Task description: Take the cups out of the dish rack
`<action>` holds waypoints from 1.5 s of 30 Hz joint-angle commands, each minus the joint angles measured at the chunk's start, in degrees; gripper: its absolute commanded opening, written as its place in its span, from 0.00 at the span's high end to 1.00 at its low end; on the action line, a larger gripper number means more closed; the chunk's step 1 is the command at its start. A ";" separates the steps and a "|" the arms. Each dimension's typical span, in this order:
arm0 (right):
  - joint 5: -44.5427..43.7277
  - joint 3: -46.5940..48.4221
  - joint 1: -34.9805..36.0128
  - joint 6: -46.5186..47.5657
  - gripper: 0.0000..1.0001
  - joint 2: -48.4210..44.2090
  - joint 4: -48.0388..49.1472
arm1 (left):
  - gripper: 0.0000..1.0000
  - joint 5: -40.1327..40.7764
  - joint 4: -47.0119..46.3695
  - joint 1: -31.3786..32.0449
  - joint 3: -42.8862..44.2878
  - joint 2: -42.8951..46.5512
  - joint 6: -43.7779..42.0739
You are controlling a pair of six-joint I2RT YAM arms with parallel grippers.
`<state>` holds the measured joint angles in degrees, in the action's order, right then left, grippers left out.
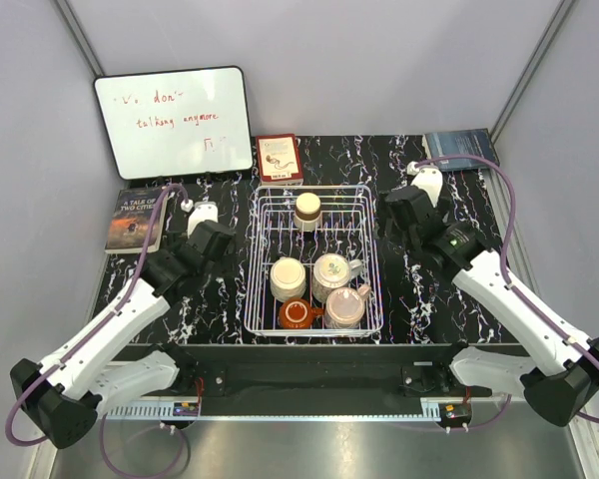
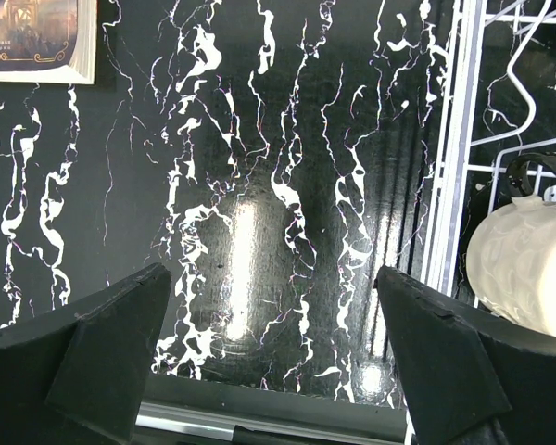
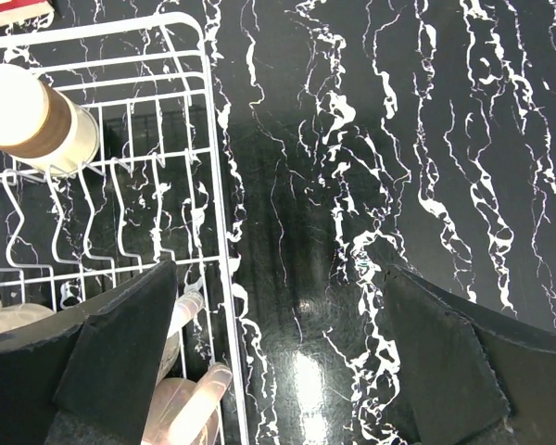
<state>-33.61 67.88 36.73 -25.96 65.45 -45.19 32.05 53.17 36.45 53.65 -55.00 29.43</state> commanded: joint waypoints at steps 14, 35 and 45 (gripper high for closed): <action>4.52 -1.35 3.15 2.58 0.00 -5.68 1.51 | 0.01 0.82 -2.10 0.82 1.99 -2.04 -0.69; -4.45 -5.03 31.11 -20.62 0.00 1.08 -8.86 | 0.01 -4.63 -3.16 2.05 -4.25 4.02 3.70; -7.61 -4.07 39.56 -28.27 0.00 8.20 -11.15 | 0.01 -3.58 -1.58 3.63 -2.85 2.80 4.85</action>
<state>-38.11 62.33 74.41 -49.30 71.37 -55.59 28.69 51.79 39.48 49.69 -51.79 33.39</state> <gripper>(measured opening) 0.994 0.987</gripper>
